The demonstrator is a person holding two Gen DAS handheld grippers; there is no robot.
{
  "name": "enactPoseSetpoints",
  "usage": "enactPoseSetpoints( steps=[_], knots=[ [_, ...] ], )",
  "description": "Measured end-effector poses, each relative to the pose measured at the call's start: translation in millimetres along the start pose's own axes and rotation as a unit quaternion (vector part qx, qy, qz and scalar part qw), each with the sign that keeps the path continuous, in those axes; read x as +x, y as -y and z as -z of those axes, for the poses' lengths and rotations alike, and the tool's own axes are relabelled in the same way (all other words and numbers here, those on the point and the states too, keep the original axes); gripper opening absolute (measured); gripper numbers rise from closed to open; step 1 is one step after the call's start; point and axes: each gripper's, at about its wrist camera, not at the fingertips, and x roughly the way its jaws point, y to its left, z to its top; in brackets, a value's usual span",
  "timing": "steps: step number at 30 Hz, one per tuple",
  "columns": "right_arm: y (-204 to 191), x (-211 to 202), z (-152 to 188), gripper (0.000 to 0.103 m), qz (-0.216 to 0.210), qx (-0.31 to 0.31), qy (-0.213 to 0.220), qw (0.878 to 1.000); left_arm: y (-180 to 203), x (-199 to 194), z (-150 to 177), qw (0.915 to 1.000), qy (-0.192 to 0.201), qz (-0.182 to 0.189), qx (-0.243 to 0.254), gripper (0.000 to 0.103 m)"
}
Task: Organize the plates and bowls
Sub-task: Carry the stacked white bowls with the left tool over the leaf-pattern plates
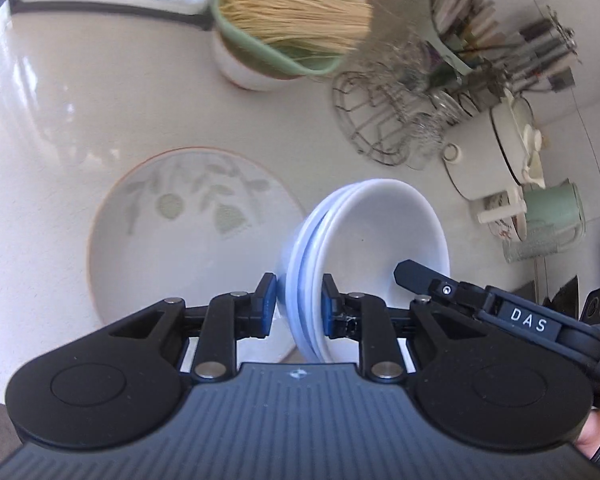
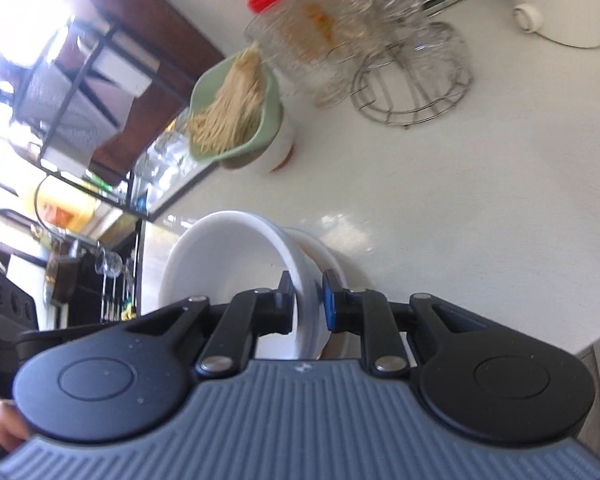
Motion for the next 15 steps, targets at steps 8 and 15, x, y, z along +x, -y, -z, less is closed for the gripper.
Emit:
enactPoseSetpoints(
  steps=[8,15],
  knots=[
    [-16.8,39.4,11.0,0.018,0.013,-0.013,-0.046,0.999,-32.9,-2.6,2.4,0.9994,0.017,-0.024,-0.019,0.028],
    [-26.1,69.1,22.6,0.018,0.026,-0.018,-0.071,0.997,-45.4,3.0,-5.6,0.9982,0.024,-0.053,0.014,0.028]
  ],
)
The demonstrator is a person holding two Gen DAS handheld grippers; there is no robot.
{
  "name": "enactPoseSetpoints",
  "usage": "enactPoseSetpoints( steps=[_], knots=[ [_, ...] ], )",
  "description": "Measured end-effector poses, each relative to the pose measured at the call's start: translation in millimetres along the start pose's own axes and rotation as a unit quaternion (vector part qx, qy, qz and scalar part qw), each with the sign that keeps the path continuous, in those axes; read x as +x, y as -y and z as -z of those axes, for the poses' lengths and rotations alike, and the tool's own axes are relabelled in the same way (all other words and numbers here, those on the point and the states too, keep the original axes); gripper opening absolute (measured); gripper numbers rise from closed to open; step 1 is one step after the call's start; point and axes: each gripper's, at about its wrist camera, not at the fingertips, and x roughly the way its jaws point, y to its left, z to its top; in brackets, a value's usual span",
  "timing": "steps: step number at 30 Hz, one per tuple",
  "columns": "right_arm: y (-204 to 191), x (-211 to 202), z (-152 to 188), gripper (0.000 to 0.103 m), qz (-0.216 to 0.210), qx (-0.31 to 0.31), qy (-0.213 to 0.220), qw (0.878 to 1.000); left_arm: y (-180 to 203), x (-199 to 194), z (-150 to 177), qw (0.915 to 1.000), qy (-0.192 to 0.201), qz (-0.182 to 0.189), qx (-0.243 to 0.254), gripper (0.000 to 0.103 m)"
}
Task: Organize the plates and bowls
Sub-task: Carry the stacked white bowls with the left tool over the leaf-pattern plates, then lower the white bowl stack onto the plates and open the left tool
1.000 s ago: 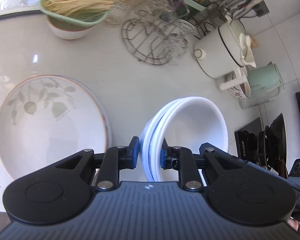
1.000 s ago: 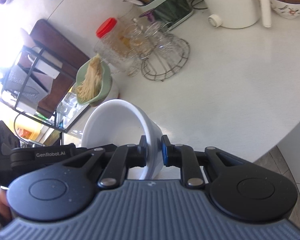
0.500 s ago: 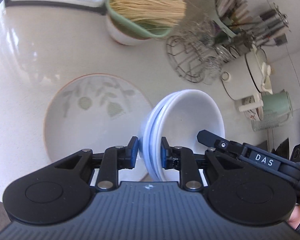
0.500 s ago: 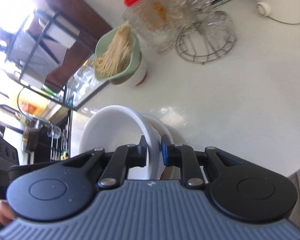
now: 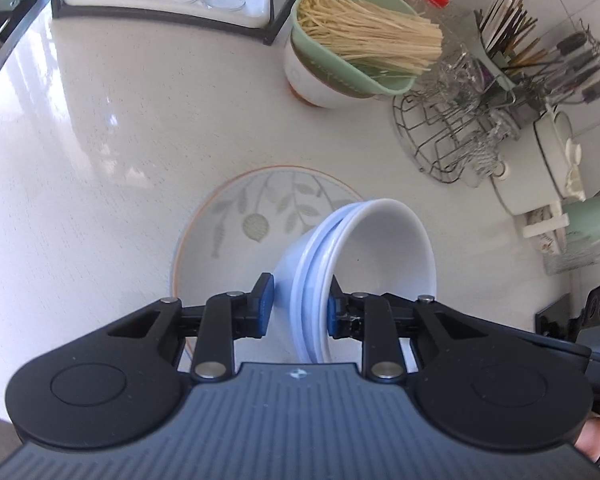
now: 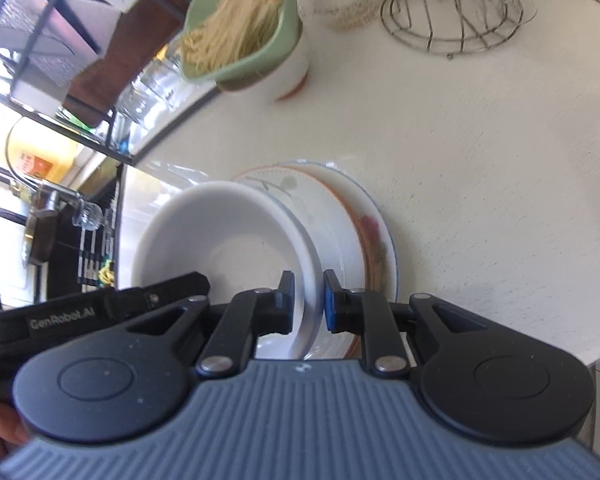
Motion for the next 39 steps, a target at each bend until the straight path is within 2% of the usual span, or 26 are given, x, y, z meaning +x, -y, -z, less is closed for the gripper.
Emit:
enactPoseSetpoints(
  steps=[3,10,16,22,26,30,39],
  knots=[
    [-4.1,7.6,0.2,0.018,0.010,-0.003,-0.002,1.000,-7.2,4.1,-1.1,1.0000,-0.006,0.001,-0.003,0.028],
    [-9.9,12.2,2.6,0.018,0.012,-0.028,0.022,0.999,-19.0,15.9,-1.6,0.9998,-0.017,0.009,-0.002,0.029],
    [-14.6,15.3,6.6,0.018,0.038,-0.027,0.045,0.998,-23.2,20.0,-6.4,0.9996,-0.022,0.017,0.004,0.029],
    [-14.1,7.5,11.9,0.018,0.044,-0.004,0.074,0.996,-12.5,11.1,-9.9,0.9985,-0.010,-0.008,0.053,0.033],
    [-15.8,-7.5,13.2,0.018,0.041,-0.009,0.091,0.995,-1.0,-7.2,-7.6,0.9965,0.022,-0.012,0.080,0.034],
    [-14.8,-23.5,12.0,0.018,0.027,-0.018,0.112,0.993,10.6,-28.9,-3.0,0.9952,0.048,-0.011,0.084,0.034],
    [-25.5,-86.7,20.6,0.018,-0.003,-0.088,0.160,0.983,52.3,-100.8,17.7,0.9906,0.100,0.004,0.093,0.034]
  ],
)
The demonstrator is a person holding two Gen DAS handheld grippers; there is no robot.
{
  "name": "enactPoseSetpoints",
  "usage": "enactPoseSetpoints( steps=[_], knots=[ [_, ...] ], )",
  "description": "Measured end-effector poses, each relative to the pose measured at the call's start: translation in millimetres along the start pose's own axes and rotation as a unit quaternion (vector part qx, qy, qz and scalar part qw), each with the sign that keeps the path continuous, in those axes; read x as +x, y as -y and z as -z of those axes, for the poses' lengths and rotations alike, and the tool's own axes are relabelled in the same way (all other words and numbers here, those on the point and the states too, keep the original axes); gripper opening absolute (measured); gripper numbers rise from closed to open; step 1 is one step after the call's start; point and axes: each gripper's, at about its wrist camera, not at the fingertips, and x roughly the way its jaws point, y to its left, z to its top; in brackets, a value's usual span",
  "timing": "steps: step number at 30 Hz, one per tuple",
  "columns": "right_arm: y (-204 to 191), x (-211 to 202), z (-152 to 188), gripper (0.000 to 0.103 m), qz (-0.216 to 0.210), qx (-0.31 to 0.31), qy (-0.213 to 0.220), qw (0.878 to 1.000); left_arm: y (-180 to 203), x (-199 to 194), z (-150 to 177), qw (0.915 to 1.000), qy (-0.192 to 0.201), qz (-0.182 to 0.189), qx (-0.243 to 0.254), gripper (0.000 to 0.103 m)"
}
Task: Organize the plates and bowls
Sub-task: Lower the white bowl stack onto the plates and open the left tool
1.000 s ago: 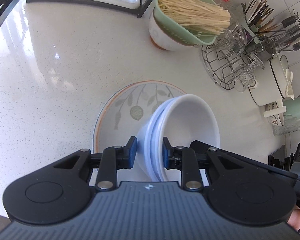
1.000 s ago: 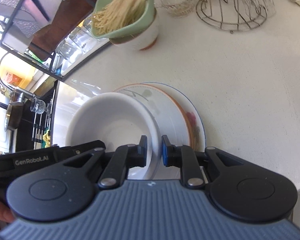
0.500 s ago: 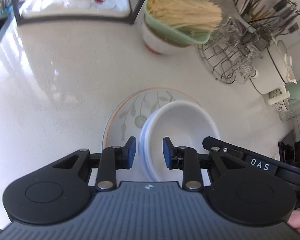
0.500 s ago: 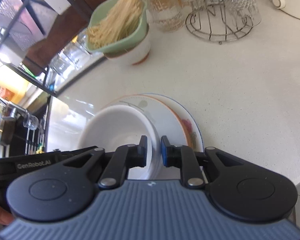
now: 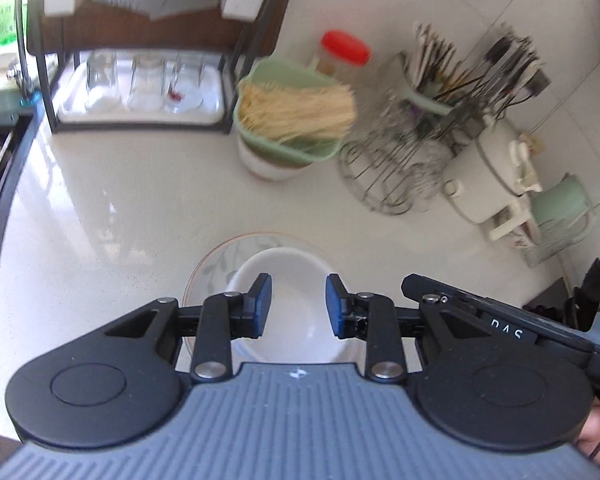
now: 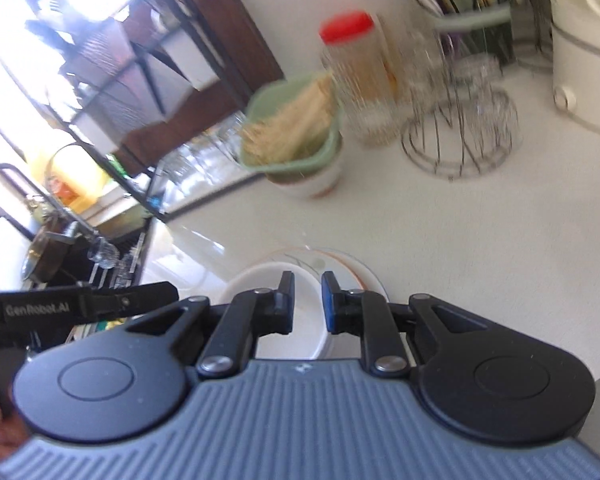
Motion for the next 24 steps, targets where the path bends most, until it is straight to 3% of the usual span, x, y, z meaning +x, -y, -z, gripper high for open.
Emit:
enactPoseSetpoints(
  steps=[7,12,24],
  knots=[
    [-16.6,-73.4,-16.5,0.018,-0.038,-0.050,0.074,0.995,36.1,-63.1,4.6,0.9980,0.063,0.006,-0.005,0.035],
    [-23.9,-120.0,-18.8,0.018,-0.059,-0.081,0.118,0.988,62.0,-93.5,21.8,0.9961,0.087,-0.010,0.011,0.039],
    [-12.9,-169.4,12.8,0.018,-0.047,-0.122,0.129,0.983,80.4,-120.8,76.0,0.9909,0.128,-0.042,-0.012,0.045]
  ],
)
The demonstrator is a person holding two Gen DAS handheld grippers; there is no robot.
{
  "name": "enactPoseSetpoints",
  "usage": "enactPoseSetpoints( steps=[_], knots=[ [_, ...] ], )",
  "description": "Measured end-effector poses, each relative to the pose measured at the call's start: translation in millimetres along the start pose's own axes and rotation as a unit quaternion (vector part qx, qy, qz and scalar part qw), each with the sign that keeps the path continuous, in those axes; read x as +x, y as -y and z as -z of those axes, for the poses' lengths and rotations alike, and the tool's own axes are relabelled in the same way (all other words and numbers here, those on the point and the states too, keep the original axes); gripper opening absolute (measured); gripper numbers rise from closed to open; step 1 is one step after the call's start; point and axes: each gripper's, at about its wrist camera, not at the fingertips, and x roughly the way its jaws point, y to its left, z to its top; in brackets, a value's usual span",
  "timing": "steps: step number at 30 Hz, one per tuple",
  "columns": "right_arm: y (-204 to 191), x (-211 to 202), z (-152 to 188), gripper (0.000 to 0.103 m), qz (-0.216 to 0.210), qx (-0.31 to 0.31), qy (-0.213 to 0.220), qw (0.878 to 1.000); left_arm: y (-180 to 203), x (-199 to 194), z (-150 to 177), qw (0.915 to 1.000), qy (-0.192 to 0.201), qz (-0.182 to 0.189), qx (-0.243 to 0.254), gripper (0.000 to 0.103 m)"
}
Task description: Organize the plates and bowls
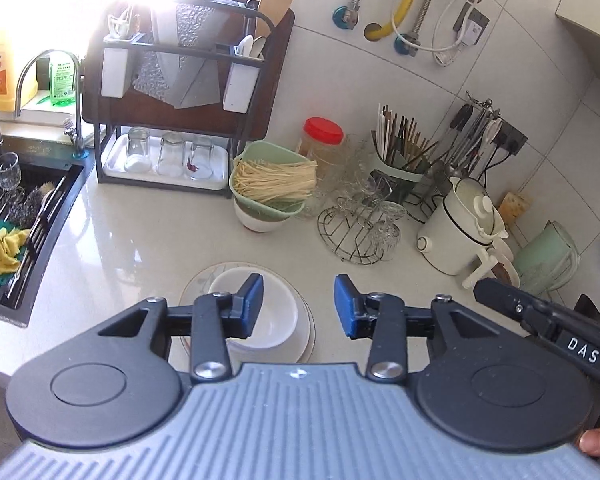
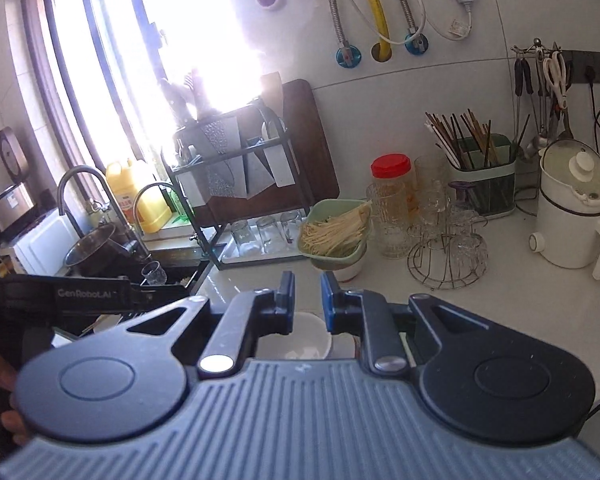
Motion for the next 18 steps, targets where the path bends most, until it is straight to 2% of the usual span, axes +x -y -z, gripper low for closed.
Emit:
enactPoseSetpoints(
  steps=[9,12,13,15,16,18],
  knots=[
    [5.7,-14.7,19.0,0.018,0.011,-0.008,-0.003,1.000,13.1,-4.2,21.6,0.9996,-0.006,-0.016,0.023,0.053],
    [8.2,-17.7,26.8,0.019,0.020,-0.011,-0.008,1.000,19.5,-8.2,30.0,0.9990,-0.010,-0.021,0.038,0.060],
    [8.0,-18.9,29.1,0.023,0.028,-0.015,-0.009,0.999,22.3,-9.2,33.4,0.9985,-0.009,-0.026,0.048,0.064],
    [6.0,-19.9,32.4,0.046,0.042,-0.028,-0.021,0.998,27.2,-11.2,41.6,0.9975,-0.009,-0.033,0.062,0.066],
    [5.0,-20.6,33.6,0.049,0.047,-0.033,-0.028,0.998,28.8,-12.2,45.3,0.9973,-0.010,-0.032,0.065,0.068],
    [5.2,-24.4,35.7,0.062,0.039,-0.032,-0.030,0.998,29.4,-13.7,51.5,0.9975,-0.014,-0.033,0.060,0.073]
  ],
)
